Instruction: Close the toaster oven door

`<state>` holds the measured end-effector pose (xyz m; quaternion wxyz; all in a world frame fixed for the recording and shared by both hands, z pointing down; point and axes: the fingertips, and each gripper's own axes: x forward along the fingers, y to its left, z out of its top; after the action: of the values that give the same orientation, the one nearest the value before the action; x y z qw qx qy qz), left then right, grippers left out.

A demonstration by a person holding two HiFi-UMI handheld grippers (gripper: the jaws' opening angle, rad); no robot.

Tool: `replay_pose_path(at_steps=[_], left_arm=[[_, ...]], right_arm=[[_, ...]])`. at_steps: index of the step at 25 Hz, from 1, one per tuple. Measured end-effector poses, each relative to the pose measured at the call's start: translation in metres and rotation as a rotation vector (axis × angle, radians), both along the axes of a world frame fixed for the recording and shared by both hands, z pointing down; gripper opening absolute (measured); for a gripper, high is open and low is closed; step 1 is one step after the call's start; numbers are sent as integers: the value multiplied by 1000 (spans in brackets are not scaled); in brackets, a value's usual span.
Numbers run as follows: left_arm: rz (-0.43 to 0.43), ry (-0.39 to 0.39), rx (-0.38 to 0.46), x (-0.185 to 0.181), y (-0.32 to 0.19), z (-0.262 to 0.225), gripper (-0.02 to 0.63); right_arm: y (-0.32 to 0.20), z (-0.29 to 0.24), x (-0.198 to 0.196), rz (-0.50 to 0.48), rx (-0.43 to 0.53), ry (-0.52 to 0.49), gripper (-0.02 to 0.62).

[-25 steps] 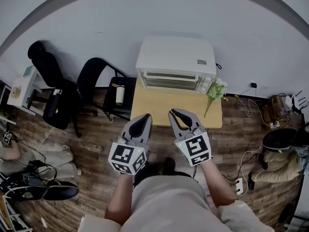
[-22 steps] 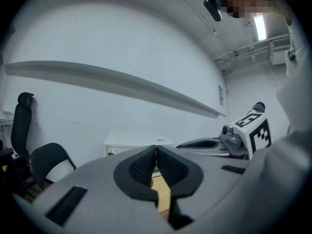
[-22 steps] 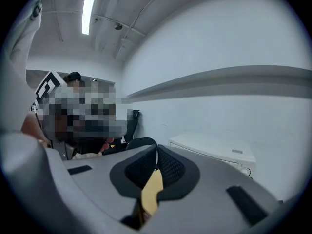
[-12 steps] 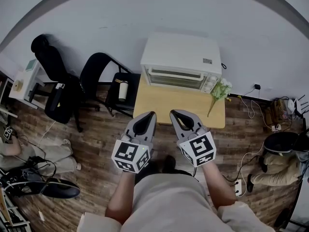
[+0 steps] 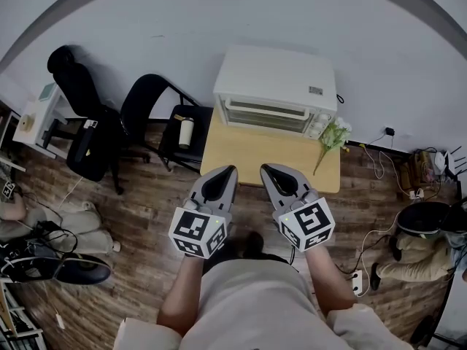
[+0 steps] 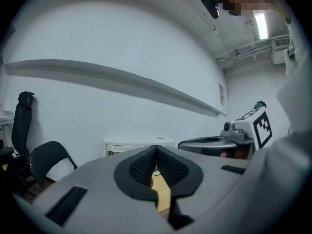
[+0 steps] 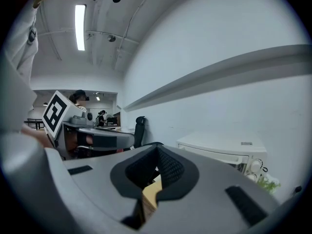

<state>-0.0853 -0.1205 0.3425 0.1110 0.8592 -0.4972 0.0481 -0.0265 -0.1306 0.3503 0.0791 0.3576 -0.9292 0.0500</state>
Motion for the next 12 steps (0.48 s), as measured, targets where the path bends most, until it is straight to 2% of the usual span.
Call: replay_pose_path(at_steps=[12], left_arm=[[6, -2, -4, 0, -3, 3, 9]], right_arm=[[-2, 1, 2, -12, -16, -16, -3]])
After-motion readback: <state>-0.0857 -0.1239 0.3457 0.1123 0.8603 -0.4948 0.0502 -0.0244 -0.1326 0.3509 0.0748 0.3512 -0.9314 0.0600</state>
